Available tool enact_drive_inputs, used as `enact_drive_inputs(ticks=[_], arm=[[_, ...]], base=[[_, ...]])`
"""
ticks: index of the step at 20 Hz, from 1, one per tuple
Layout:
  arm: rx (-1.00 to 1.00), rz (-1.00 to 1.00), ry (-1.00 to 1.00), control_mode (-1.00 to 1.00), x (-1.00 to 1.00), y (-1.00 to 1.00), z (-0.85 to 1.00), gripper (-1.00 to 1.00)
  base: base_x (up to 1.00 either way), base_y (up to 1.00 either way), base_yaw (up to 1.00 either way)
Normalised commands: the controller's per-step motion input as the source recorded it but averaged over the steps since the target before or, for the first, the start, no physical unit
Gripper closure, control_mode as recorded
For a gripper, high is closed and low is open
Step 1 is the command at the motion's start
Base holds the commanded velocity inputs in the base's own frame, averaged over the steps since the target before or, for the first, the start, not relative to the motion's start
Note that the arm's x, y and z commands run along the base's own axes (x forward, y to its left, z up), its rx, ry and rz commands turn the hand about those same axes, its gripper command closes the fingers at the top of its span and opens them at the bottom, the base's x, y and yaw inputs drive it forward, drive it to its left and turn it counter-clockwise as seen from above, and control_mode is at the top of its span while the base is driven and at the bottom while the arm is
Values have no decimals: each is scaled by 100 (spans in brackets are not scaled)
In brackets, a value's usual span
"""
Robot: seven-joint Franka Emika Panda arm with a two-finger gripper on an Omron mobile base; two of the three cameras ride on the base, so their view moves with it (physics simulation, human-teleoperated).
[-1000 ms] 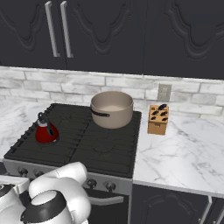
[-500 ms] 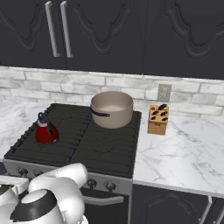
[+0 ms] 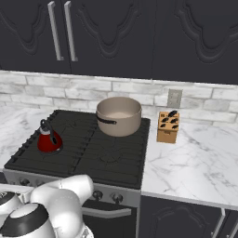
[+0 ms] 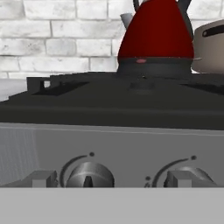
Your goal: Pick the kettle from the counter and place it on a stove burner. Then turn the burner on.
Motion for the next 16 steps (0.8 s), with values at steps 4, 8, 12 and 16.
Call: enact_drive_inputs(ticks=[4, 8, 12, 16], arm=[[-2, 0, 0, -100, 6, 0, -30, -100], [-3, 0, 0, -100, 13, 15, -28, -100], [-3, 0, 0, -100, 18, 21, -22, -100], [-1, 0, 0, -100, 28, 31, -21, -100]], base=[[0, 0, 0], [0, 0, 0], [0, 0, 0], [0, 0, 0]])
